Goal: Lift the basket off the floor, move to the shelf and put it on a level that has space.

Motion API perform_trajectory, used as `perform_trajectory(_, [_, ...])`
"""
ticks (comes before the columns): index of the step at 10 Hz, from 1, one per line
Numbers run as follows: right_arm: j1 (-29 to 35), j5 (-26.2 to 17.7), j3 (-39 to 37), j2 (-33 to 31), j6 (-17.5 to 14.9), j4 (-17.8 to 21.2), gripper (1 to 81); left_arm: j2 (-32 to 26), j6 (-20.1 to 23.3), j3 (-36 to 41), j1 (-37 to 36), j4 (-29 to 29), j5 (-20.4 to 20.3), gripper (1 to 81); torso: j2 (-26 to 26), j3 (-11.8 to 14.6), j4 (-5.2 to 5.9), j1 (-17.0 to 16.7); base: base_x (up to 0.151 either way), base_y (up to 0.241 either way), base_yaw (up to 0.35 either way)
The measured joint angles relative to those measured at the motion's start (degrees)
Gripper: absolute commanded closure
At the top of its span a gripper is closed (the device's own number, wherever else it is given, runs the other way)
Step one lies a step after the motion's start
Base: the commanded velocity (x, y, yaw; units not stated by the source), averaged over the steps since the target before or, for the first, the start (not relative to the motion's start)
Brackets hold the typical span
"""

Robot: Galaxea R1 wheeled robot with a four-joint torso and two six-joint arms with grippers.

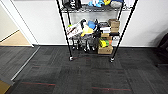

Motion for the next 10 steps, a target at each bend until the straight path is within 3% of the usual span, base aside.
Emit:
perform_trajectory(3, [-1.88, 2.93, 3.34, -1.71, -0.01, 0.66, 81.1, -3.85, 0.01, 4.66, 0.13, -0.02, 0.35, 81.1, 4.85, 1.81, -0.24, -3.1, 0.0, 0.0, 0.0])
perform_trajectory(7, [-4.22, 3.61, 5.4, -2.34, 0.0, 0.99, 81.1, -9.16, 0.0, 12.43, 0.39, -0.02, 1.15, 81.1, 11.8, 8.94, -0.24, -7.69, 0.0, 0.0, 0.0])
perform_trajectory(10, [-5.24, 5.49, 8.98, -4.5, -0.01, 1.02, 81.1, -9.51, 0.01, 13.04, 0.77, 0.02, 2.0, 81.1, 16.42, 10.25, -0.24, -10.73, 0.0, 0.0, 0.0])
